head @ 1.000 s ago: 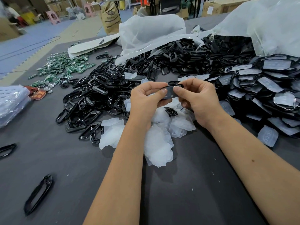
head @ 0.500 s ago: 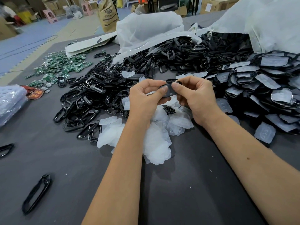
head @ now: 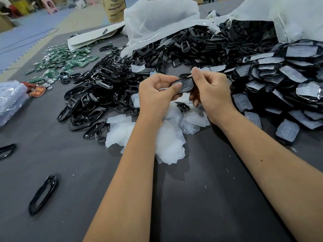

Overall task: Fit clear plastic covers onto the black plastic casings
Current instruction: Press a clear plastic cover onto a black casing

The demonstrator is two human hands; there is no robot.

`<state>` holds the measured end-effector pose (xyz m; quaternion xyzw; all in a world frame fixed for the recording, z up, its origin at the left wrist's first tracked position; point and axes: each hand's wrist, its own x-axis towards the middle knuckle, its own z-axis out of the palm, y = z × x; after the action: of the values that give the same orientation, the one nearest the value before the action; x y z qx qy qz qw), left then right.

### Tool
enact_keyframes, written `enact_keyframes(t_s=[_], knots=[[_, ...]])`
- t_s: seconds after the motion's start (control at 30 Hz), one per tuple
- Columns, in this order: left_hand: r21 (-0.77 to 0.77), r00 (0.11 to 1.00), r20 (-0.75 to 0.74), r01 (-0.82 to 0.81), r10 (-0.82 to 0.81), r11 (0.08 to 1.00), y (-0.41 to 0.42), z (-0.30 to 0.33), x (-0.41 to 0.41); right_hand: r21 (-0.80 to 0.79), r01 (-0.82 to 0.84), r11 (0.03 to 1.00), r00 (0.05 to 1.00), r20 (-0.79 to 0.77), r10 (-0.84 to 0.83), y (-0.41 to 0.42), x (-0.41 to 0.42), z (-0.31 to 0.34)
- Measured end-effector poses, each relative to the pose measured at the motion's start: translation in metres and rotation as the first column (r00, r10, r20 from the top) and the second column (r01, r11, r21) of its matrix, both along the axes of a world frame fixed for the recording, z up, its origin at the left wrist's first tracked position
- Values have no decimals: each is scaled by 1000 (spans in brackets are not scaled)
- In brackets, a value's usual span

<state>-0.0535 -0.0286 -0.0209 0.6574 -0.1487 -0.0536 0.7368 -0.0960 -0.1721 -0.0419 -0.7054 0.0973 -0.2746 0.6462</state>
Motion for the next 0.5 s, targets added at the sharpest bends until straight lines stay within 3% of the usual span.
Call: enact_keyframes(t_s=[0.13,0.5], knots=[[3,1000,0,12,-12,1000,1,-1,1,-91,14,996,1000,-14,-15,1,0,0],[12,999,-27,23,-22,1000,3,-2,4,-5,-20,1000,999,-46,20,-1,-3,0]])
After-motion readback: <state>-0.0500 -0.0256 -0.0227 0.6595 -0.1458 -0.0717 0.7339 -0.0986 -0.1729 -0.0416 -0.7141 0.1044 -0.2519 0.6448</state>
